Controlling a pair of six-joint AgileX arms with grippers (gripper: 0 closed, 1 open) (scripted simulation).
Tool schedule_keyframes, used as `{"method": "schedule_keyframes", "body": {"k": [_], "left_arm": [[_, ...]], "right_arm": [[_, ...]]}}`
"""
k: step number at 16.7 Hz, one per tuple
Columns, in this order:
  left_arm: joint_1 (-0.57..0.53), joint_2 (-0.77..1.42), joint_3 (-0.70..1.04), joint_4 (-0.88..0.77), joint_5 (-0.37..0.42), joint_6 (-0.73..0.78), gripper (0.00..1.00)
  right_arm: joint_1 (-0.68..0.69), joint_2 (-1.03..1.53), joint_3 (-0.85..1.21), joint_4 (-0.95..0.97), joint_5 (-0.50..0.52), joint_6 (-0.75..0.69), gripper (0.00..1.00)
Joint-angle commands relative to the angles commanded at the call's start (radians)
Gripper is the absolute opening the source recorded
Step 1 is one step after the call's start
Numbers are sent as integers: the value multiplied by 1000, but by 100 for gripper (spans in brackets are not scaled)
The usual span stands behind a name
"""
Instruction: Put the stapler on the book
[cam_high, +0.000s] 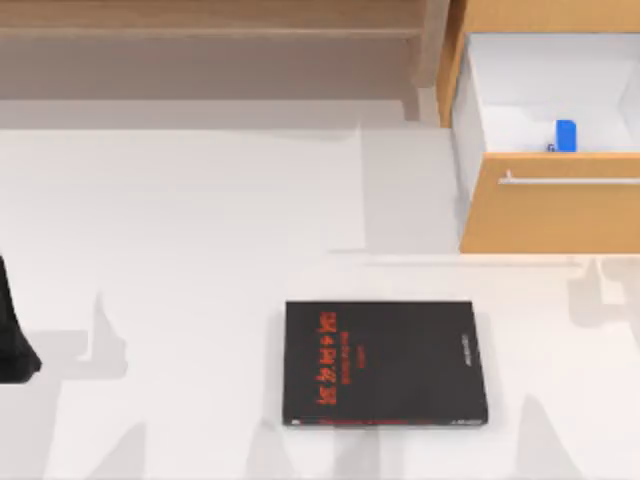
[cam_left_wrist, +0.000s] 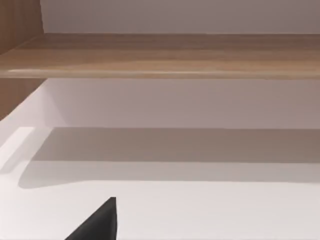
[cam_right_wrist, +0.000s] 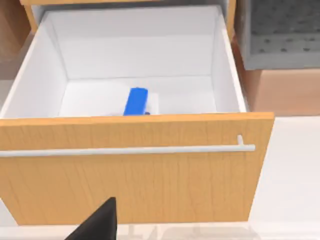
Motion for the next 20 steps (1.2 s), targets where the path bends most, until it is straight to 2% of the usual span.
{"method": "schedule_keyframes", "body": {"k": [12, 16, 20], "left_arm": [[0, 0, 0, 0, 0, 0, 100], [0, 0, 0, 0, 0, 0, 100], [0, 0, 0, 0, 0, 0, 100]], "right_arm": [[87, 1326, 1156, -621, 35, 160, 100], [107, 1634, 1435, -770, 26, 212, 100], [109, 1813, 1609, -855, 16, 240, 100]]}}
